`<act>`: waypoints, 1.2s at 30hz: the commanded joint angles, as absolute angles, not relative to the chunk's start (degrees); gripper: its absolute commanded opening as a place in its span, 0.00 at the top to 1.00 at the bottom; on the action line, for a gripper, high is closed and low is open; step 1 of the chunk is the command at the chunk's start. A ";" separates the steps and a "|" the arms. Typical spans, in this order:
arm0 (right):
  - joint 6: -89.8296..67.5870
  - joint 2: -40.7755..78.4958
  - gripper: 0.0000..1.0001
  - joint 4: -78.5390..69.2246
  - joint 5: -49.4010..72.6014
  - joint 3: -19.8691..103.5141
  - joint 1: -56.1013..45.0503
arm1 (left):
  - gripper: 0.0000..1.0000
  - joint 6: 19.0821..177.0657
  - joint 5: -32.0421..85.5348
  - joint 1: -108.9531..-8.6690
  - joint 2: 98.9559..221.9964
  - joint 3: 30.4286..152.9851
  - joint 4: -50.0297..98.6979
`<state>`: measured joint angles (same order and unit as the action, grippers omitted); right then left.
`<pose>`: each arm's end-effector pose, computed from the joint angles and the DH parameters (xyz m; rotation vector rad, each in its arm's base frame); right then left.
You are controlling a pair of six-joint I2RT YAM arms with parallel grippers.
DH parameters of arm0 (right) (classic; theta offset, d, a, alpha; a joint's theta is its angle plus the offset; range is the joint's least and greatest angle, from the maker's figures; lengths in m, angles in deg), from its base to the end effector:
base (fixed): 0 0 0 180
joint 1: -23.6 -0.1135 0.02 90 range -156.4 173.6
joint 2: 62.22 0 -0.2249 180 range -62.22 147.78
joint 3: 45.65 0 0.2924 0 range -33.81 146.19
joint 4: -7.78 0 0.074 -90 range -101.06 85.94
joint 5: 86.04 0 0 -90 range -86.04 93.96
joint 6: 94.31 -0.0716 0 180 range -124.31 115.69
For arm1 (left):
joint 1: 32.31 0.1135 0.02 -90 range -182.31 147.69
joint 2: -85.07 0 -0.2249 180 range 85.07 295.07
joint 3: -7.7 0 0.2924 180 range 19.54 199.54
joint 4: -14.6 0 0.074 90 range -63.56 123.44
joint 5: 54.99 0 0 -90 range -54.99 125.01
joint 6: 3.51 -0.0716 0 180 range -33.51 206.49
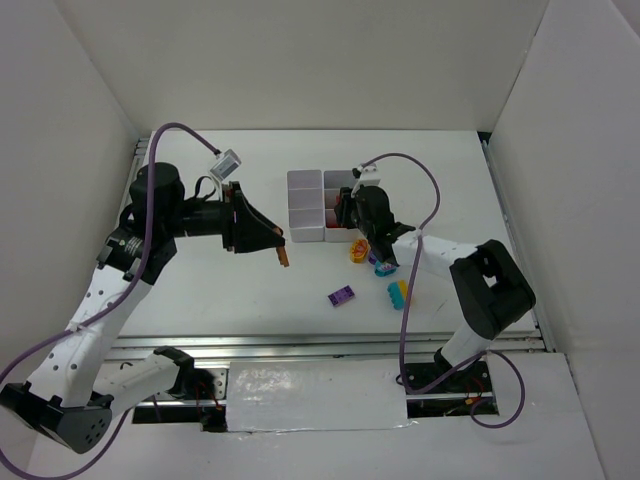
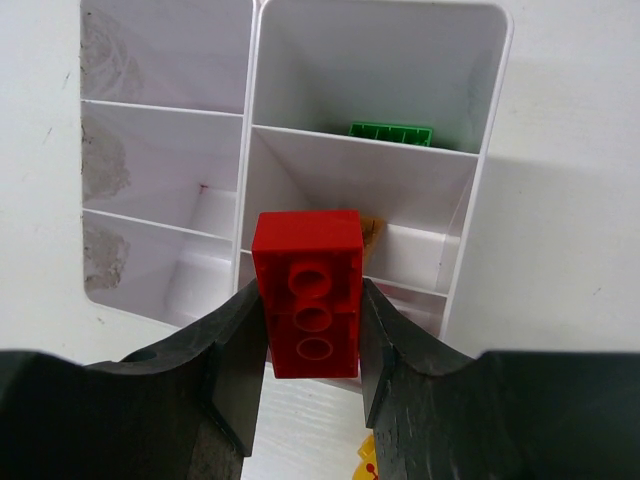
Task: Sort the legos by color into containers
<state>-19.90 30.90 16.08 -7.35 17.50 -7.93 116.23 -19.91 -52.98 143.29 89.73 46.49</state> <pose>0.3650 0.2074 0.1387 -0.1408 1.9526 0.3526 0.2442 -0.1547 0.4065 0.6348 1.7684 -1.4385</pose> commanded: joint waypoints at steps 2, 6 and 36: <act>-20.39 30.68 0.61 19.05 -7.82 16.90 -8.39 | 1.00 114.97 -22.03 -52.61 142.11 89.76 43.84; -20.39 30.94 0.58 19.23 -8.08 17.08 -8.39 | 1.00 115.06 -22.56 -52.61 142.29 89.76 43.58; -21.27 20.78 0.40 19.59 -7.21 14.36 -9.71 | 1.00 114.71 -21.43 -52.35 143.16 90.29 43.84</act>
